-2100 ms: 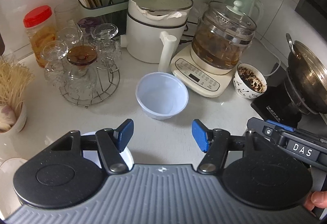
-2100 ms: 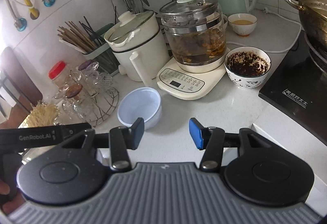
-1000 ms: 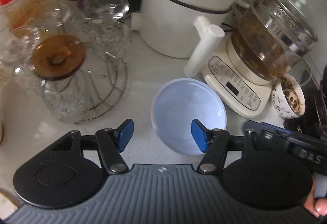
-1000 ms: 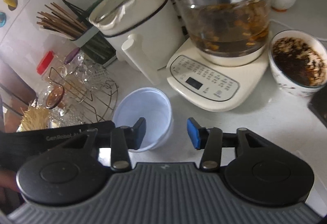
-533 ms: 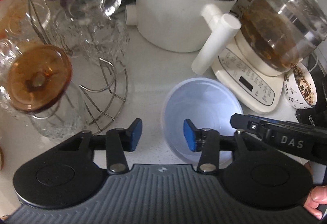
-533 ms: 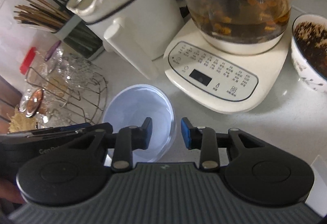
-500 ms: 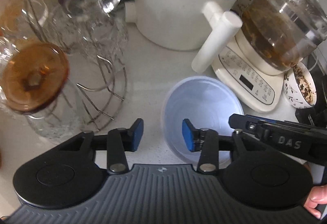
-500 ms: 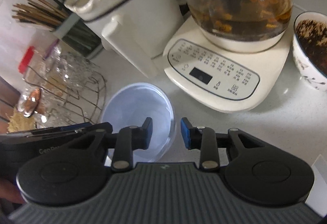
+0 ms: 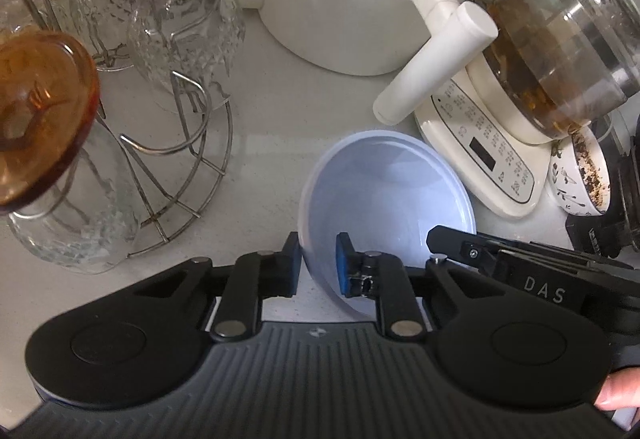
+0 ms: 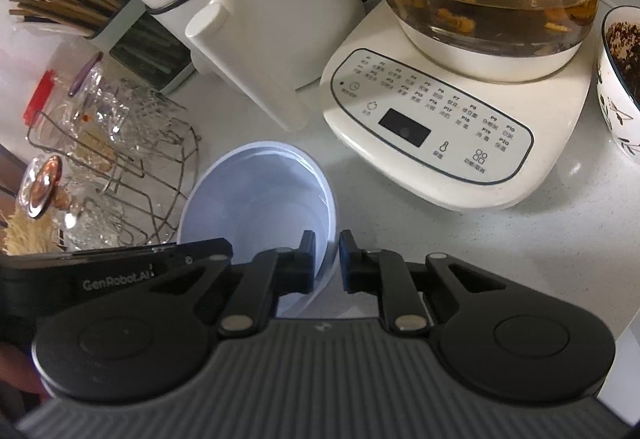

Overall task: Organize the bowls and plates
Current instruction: 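Close both grippers on the pale-blue bowl rim and lift it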

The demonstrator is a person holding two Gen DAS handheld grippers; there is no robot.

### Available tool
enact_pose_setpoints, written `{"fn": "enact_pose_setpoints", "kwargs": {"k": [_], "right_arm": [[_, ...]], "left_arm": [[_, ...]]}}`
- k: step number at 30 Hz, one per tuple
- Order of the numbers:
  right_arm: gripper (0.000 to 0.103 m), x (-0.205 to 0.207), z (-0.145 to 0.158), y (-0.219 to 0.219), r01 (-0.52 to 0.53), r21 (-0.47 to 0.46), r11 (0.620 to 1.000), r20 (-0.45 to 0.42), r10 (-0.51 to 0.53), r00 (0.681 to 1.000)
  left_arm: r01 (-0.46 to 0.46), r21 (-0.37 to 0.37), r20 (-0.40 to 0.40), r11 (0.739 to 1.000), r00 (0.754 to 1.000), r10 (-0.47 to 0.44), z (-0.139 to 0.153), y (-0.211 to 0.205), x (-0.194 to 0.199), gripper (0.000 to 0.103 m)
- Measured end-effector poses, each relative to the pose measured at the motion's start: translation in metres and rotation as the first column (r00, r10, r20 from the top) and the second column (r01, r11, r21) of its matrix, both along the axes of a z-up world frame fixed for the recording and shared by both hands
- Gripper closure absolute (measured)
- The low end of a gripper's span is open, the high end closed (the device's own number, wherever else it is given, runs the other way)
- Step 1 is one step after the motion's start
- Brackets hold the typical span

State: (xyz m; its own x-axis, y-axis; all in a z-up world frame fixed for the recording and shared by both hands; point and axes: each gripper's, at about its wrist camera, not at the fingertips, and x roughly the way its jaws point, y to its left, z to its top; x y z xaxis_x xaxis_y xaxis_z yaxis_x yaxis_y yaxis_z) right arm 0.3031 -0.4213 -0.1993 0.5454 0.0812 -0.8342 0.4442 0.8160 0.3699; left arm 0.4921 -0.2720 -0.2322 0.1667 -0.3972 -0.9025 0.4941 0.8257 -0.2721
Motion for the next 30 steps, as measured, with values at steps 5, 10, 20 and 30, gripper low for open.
{"fn": "enact_pose_setpoints", "kwargs": {"k": [5,10,20,30], "right_arm": [[0.088,-0.007,0.005,0.002,0.003,-0.002,1.0,0.007,-0.003,1.0],[0.088,-0.02,0.014,0.005,0.002,-0.008,1.0,0.022,-0.002,1.0],[0.089,-0.049,0.026,0.012,0.002,-0.004,1.0,0.046,-0.001,0.999],[0.089,-0.079,0.044,0.026,0.001,-0.013,1.0,0.086,0.0,0.996]], "left_arm": [[0.0,-0.016,0.004,1.0,1.0,0.0,0.01,0.004,-0.003,0.082],[-0.004,-0.034,0.038,0.999,0.999,0.006,0.022,0.007,-0.017,0.082],[-0.009,-0.043,0.072,0.999,0.997,0.012,0.037,0.014,-0.048,0.091],[-0.016,-0.091,0.085,0.996,0.996,0.024,0.06,0.036,-0.073,0.091]]}}
